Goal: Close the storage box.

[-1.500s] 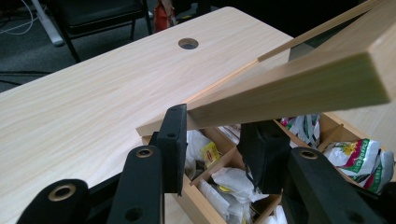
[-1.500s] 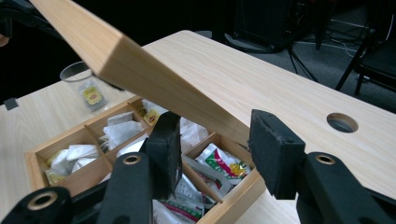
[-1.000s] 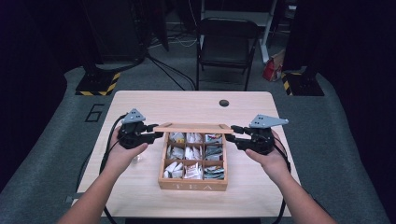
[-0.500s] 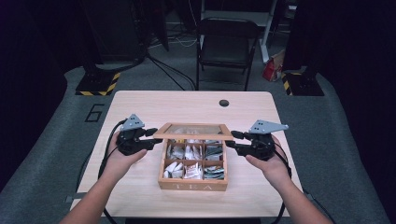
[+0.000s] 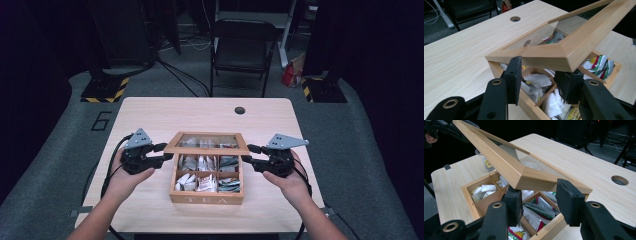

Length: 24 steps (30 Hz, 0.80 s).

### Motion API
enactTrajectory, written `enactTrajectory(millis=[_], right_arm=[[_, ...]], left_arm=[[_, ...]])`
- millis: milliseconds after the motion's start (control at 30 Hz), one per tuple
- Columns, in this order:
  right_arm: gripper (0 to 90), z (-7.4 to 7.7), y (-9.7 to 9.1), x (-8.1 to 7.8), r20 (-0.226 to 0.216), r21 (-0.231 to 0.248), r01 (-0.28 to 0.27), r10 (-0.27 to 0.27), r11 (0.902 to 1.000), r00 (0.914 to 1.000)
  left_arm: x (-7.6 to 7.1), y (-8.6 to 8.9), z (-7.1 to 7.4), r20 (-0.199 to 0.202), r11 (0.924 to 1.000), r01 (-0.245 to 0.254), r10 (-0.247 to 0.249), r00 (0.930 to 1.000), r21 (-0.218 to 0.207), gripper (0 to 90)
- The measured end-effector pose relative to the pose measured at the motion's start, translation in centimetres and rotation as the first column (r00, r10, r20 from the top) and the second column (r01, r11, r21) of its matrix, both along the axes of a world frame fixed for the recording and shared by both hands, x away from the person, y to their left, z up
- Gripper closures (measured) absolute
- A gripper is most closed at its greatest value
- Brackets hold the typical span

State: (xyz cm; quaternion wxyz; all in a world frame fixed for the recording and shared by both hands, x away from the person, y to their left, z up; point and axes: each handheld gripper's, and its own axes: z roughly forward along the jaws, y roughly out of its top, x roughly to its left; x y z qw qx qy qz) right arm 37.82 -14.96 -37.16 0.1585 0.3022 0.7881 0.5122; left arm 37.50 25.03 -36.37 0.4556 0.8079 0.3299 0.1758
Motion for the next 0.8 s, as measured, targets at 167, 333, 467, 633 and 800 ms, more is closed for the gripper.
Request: enactTrajectory(millis=[167,333,467,633,800], right_arm=[[55.9,-0.5,0.0,-0.5,-0.009,-0.002,0.003,-0.003,1.0000,1.0000],[55.9,-0.9,-0.1,-0.9,-0.014,-0.007,-0.003,0.003,1.0000,0.9999],[55.9,-1.3,-0.1,-1.1,-0.008,-0.010,0.000,0.000,0.9999,1.0000],[55.6,-1.7,-0.1,-1.3,-0.014,0.002,-0.001,0.001,1.0000,0.9999],[55.4,-2.1,-0.1,-1.7,-0.015,-0.015,-0.006,0.006,0.9999,0.9999]], left_arm=[[-0.7,0.1,-0.3,-0.006,1.0000,0.004,-0.004,1.0000,-0.009,57.0],[-1.4,0.2,-0.5,-0.009,0.9998,0.010,-0.010,0.9999,-0.017,56.5],[-2.0,0.2,-0.6,-0.008,0.9999,0.009,-0.009,0.9999,-0.012,56.1],[-2.2,0.1,-1.0,0.007,1.0000,0.004,-0.004,1.0000,-0.008,56.3],[-2.5,0.2,-1.7,-0.002,0.9999,0.010,-0.010,0.9999,-0.013,56.3]])
